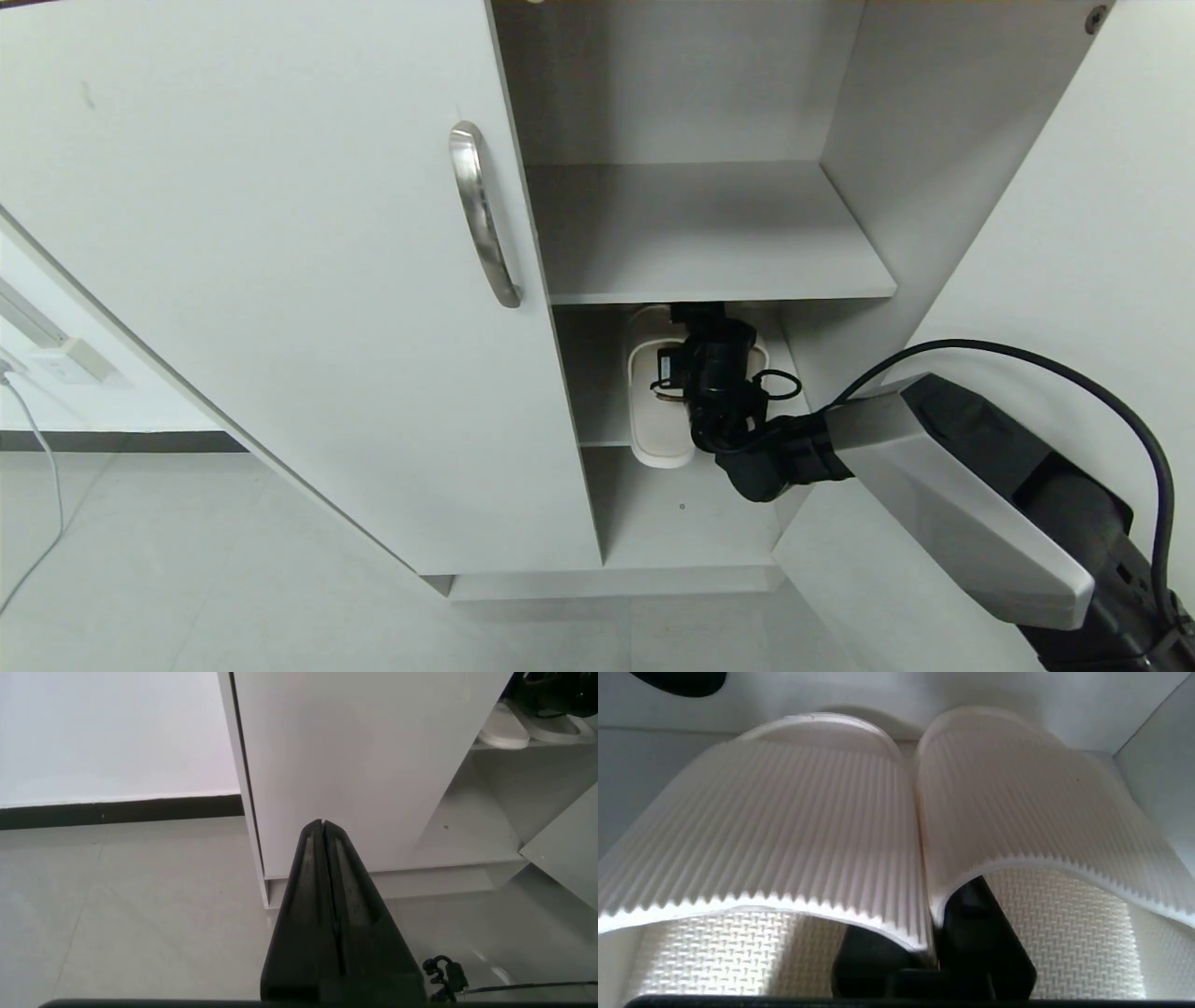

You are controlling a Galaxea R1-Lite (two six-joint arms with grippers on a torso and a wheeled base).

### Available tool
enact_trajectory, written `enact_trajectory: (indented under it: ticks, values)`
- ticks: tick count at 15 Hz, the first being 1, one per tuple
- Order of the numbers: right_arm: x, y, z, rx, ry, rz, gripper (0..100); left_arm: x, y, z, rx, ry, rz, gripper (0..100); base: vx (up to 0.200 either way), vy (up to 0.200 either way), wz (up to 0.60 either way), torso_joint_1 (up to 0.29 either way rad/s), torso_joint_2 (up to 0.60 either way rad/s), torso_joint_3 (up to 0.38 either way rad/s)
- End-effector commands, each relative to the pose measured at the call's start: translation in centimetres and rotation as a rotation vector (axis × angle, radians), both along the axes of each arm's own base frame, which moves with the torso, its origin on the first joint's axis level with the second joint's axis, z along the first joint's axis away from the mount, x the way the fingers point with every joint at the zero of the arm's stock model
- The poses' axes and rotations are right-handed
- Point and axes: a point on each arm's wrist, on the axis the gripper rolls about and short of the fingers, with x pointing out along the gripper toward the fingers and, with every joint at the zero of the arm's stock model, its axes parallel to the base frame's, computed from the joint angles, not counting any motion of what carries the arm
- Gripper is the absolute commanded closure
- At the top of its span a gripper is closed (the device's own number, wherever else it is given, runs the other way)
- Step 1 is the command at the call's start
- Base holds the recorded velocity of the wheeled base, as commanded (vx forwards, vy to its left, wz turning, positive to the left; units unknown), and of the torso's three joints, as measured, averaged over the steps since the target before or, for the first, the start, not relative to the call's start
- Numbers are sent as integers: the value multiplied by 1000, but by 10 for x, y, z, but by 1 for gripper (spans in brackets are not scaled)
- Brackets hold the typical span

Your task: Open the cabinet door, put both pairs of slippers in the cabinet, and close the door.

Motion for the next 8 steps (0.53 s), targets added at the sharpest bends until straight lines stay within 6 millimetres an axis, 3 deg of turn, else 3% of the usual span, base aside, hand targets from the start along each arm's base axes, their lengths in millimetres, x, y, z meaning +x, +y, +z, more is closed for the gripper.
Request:
enact_trajectory:
  ticks: [1, 6, 7, 8]
  values:
    - [0, 1, -1, -3, 4, 2, 100, 0, 0, 0, 0, 1, 0, 100, 0, 0, 0, 0, 0, 0]
    - [0, 1, -5, -10, 11, -1, 100, 0, 0, 0, 0, 1, 0, 100, 0, 0, 0, 0, 0, 0]
    - [0, 2, -5, -11, 12, 0, 0, 0, 0, 0, 0, 1, -1, 100, 0, 0, 0, 0, 0, 0]
    - [-1, 2, -5, -12, 14, 0, 0, 0, 0, 0, 0, 1, -1, 100, 0, 0, 0, 0, 0, 0]
